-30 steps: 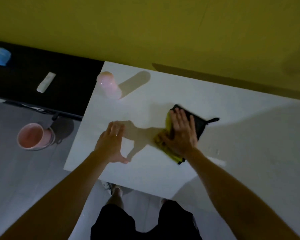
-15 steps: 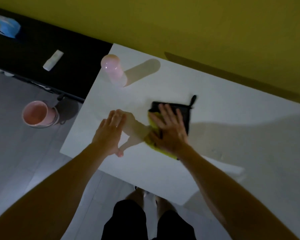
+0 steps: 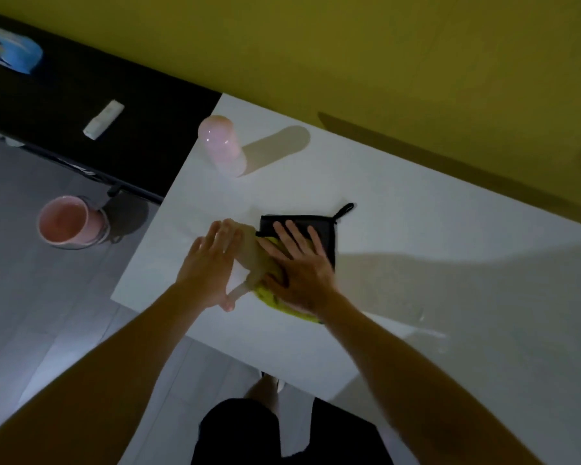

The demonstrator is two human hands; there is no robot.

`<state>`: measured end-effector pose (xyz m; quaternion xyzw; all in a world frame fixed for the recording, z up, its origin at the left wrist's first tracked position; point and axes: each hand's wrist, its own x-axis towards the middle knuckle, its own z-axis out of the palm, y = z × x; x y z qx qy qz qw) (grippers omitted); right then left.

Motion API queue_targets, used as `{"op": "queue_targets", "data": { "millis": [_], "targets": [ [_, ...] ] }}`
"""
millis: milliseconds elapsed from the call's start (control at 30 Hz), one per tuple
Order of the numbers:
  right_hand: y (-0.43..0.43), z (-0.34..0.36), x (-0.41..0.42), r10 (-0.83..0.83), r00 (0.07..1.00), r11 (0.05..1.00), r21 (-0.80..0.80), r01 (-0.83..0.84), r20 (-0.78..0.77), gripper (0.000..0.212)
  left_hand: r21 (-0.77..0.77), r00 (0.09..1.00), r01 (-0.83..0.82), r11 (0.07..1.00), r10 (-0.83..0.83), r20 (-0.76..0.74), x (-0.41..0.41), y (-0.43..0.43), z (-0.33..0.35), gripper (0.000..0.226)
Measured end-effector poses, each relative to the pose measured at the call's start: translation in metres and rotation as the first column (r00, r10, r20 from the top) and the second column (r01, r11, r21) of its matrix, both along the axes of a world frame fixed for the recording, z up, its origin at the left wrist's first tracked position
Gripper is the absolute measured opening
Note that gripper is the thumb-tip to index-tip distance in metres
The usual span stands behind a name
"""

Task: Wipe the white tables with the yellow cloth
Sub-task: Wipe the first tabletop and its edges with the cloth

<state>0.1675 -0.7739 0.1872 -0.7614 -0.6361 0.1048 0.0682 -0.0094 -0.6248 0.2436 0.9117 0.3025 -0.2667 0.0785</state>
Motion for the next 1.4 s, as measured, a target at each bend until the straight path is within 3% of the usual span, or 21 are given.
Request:
{"op": "queue_targets", "data": {
  "millis": [100,167,233,300,400,500,567,633,700,767,833,933,1067,1133,1267,1333,1400],
  "targets": [
    [-0.025,-0.002,0.101,-0.243,0.968,0.969,0.062,0.239,0.058,0.075,0.028,0.998,-0.015,0.999,0.017,-0.054,0.004,-0.002,0.005,0.174],
    [-0.038,0.003,0.169,-0.435,0.892,0.899,-0.003,0.438,0.121,0.076,0.032,0.995,-0.03,0.999,0.033,-0.092,0.014,-0.005,0.012,0.172],
    [-0.041,0.007,0.183,-0.534,0.835,0.836,-0.067,0.545,0.131,0.084,0.04,0.99,-0.076,0.996,0.08,-0.117,0.025,-0.013,0.017,0.169],
    [-0.029,0.007,0.14,-0.51,0.85,0.854,-0.041,0.519,0.129,0.089,0.056,0.988,-0.119,0.991,0.124,-0.096,0.037,-0.024,0.022,0.169],
    [-0.012,0.005,0.05,-0.108,0.992,0.991,-0.069,0.113,0.065,0.091,0.04,0.989,-0.123,0.992,0.125,-0.078,0.059,-0.038,0.026,0.171],
    [-0.015,0.001,0.049,0.148,0.989,0.989,-0.034,-0.147,0.017,0.081,-0.001,0.984,-0.162,0.987,0.161,-0.082,0.071,-0.055,0.022,0.175],
    [-0.021,-0.003,0.101,0.074,0.997,0.996,0.039,-0.075,0.019,0.076,0.002,0.982,-0.171,0.985,0.171,-0.074,0.073,-0.066,0.016,0.18],
    [-0.034,-0.003,0.169,-0.19,0.978,0.981,0.054,0.186,0.08,0.071,0.03,0.979,-0.192,0.981,0.193,-0.06,0.071,-0.071,0.011,0.182],
    [-0.043,0.004,0.214,-0.423,0.899,0.905,0.003,0.425,0.111,0.073,0.022,0.979,-0.195,0.981,0.196,-0.049,0.072,-0.07,0.009,0.182],
    [-0.027,0.011,0.2,-0.562,0.82,0.824,-0.015,0.567,0.104,0.077,0.021,0.981,-0.188,0.982,0.189,-0.05,0.073,-0.068,0.01,0.181],
    [0.008,0.015,0.151,-0.546,0.833,0.836,-0.002,0.548,0.094,0.079,0.023,0.982,-0.178,0.984,0.179,-0.059,0.073,-0.067,0.011,0.181],
    [0.067,0.016,0.089,-0.279,0.96,0.959,-0.042,0.28,0.02,0.075,0.04,0.982,-0.169,0.985,0.172,-0.081,0.076,-0.066,0.01,0.182],
    [0.068,0.005,0.109,-0.14,0.99,0.99,-0.015,0.139,-0.011,0.069,0.041,0.981,-0.164,0.986,0.167,-0.098,0.074,-0.064,0.009,0.182],
    [0.031,0.0,0.157,-0.247,0.968,0.969,0.025,0.246,0.035,0.067,0.029,0.982,-0.166,0.986,0.168,-0.088,0.073,-0.064,0.009,0.182],
    [-0.053,0.007,0.246,-0.585,0.805,0.81,0.02,0.586,0.1,0.07,0.041,0.985,-0.153,0.987,0.156,-0.074,0.073,-0.065,0.012,0.183],
    [-0.044,0.012,0.224,-0.675,0.732,0.735,-0.005,0.678,0.097,0.072,0.054,0.986,-0.147,0.988,0.151,-0.078,0.074,-0.066,0.013,0.183],
    [-0.007,0.014,0.167,-0.591,0.802,0.806,0.021,0.592,0.081,0.075,0.051,0.986,-0.144,0.988,0.148,-0.083,0.076,-0.068,0.014,0.183]
  ]
}}
